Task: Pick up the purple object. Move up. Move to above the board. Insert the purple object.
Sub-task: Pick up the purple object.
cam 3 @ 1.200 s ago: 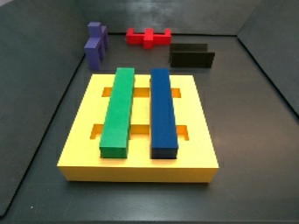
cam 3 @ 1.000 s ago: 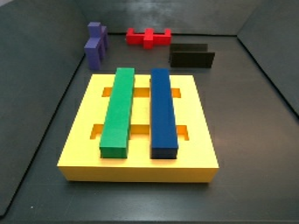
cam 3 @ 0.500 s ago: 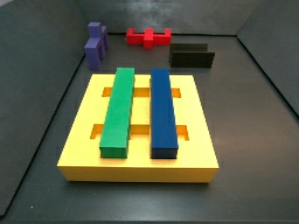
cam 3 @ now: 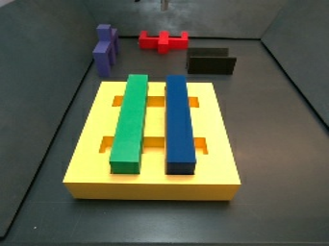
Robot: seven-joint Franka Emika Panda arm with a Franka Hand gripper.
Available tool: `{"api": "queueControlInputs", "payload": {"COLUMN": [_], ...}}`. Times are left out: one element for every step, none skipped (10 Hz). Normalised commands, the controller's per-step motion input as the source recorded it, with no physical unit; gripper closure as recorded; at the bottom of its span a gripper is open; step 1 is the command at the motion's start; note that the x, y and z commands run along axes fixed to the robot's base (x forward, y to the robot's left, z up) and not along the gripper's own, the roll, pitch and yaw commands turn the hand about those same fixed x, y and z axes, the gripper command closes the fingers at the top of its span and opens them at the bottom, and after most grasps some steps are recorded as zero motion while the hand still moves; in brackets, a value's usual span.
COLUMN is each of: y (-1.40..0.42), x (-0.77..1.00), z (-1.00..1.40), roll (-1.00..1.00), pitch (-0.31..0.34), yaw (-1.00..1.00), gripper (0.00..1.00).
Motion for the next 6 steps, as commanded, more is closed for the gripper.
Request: {"api": "queueControlInputs", "payload": {"y": [-0.15, -0.17, -0.21, -0.22, -0.21, -0.14], "x": [-0.13, -0.16, -0.16, -0.17, -0.17, -0.20], "z": [-0.19, -0.16, -0.12, -0.11, -0.09, -0.08], "roll": [-0.08, -0.04, -0.02, 0.00, 0.00, 0.00], "pitch": [-0.040, -0.051, -0.016, 0.000, 0.000, 0.000], "yaw": [-0.80, -0.79, -0.76, -0.75, -0.76, -0.79], "gripper": [0.00, 0.00, 0.00, 0.00, 0.00, 0.00]}}
